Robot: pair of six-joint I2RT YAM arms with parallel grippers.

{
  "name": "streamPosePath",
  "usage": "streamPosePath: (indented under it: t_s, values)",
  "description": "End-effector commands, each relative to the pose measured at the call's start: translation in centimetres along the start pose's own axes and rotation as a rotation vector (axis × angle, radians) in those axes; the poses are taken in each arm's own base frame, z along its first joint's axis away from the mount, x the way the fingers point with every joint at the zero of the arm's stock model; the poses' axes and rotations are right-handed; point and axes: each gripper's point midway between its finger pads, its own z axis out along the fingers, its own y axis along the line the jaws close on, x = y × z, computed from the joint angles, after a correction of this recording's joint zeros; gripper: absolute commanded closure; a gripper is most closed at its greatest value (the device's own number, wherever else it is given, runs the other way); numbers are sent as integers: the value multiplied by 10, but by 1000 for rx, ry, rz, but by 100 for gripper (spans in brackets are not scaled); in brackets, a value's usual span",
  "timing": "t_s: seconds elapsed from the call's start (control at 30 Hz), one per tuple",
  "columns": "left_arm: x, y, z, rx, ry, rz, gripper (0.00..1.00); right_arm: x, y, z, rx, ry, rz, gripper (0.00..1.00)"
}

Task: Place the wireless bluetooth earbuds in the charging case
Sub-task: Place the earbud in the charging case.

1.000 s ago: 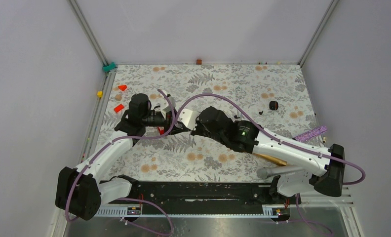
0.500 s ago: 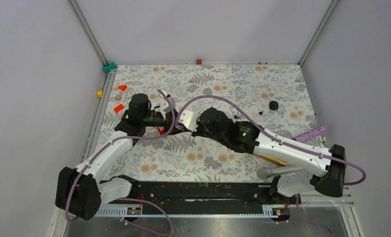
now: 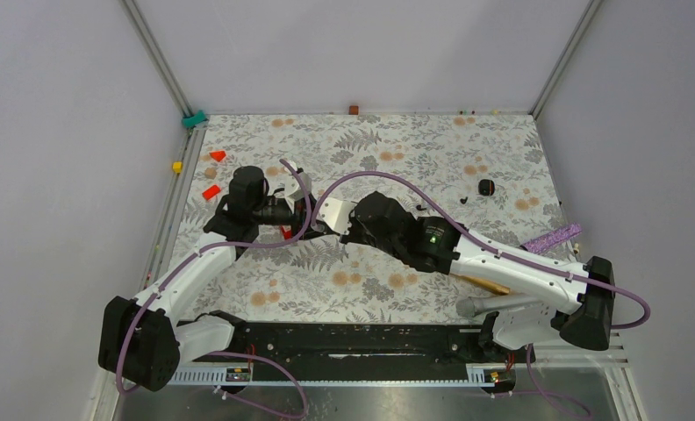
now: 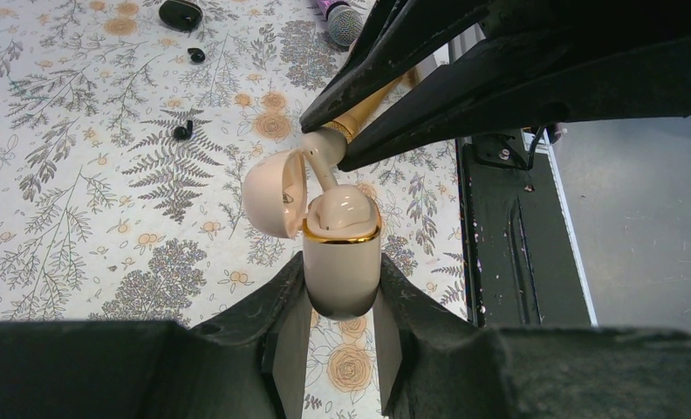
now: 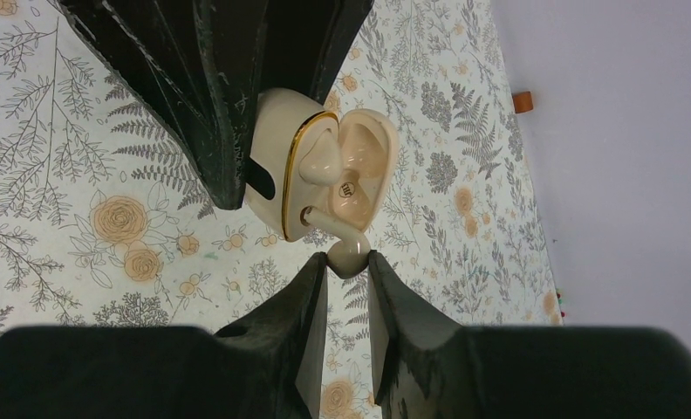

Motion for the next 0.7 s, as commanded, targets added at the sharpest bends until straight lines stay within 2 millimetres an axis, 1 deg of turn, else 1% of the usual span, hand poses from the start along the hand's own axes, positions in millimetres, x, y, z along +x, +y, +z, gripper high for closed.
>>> streamPosePath:
  t_s: [0.0,0.33,0.53,0.67]
  values:
    - [-8,-2,1,22,-18,39,100,-13,-1,-2,5,-48,6,78]
    - [-8,0,1,20,-16,24,100,-12,7,2,-1,-39,-39,78]
    - [-10,-2,1,25,-19,30,100,-9,4,5,30,-28,-61,78]
    - [-10,-3,1,26,-20,36,100,-6,-3,3,69,-21,-72,78]
